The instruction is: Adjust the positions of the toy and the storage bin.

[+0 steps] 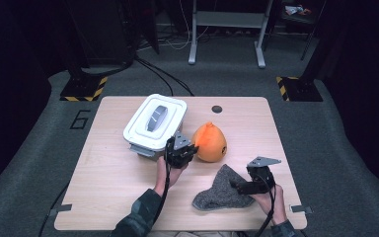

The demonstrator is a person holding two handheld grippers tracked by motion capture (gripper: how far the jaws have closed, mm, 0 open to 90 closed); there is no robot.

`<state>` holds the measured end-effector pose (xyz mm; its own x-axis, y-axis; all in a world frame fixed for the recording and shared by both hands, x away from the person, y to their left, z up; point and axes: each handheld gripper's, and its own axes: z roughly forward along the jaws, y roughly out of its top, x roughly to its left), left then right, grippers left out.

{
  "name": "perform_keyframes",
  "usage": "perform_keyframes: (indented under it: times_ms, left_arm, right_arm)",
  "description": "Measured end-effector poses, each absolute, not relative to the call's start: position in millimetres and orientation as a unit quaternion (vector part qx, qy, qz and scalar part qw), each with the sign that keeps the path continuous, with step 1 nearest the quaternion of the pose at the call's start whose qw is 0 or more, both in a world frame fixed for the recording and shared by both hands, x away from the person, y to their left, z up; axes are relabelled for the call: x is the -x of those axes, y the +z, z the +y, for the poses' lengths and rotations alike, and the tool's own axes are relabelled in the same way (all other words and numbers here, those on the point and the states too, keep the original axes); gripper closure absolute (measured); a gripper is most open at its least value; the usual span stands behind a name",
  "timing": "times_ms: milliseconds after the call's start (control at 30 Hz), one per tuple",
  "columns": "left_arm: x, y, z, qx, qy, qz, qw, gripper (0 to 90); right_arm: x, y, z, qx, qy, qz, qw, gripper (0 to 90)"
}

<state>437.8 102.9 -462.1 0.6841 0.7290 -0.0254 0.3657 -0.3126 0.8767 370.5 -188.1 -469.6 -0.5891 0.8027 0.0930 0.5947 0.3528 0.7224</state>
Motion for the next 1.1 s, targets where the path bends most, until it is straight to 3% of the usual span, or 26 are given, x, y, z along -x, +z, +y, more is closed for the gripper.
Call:
perform_keyframes:
  times_ms: [367, 1100]
  left_arm:
    - [-437, -462, 104, -0.784, 0.197, 0.349, 0.474, 84.6]
    - [-428, -441, 108, -0.786, 0.237, 0.319, 0.474, 85.7]
  right_arm:
    - [-405, -488, -221, -0.487, 0.356, 0.775, 0.186, 5.3]
    - [-431, -518, -246, -0.528, 0.339, 0.752, 0.2, 6.5]
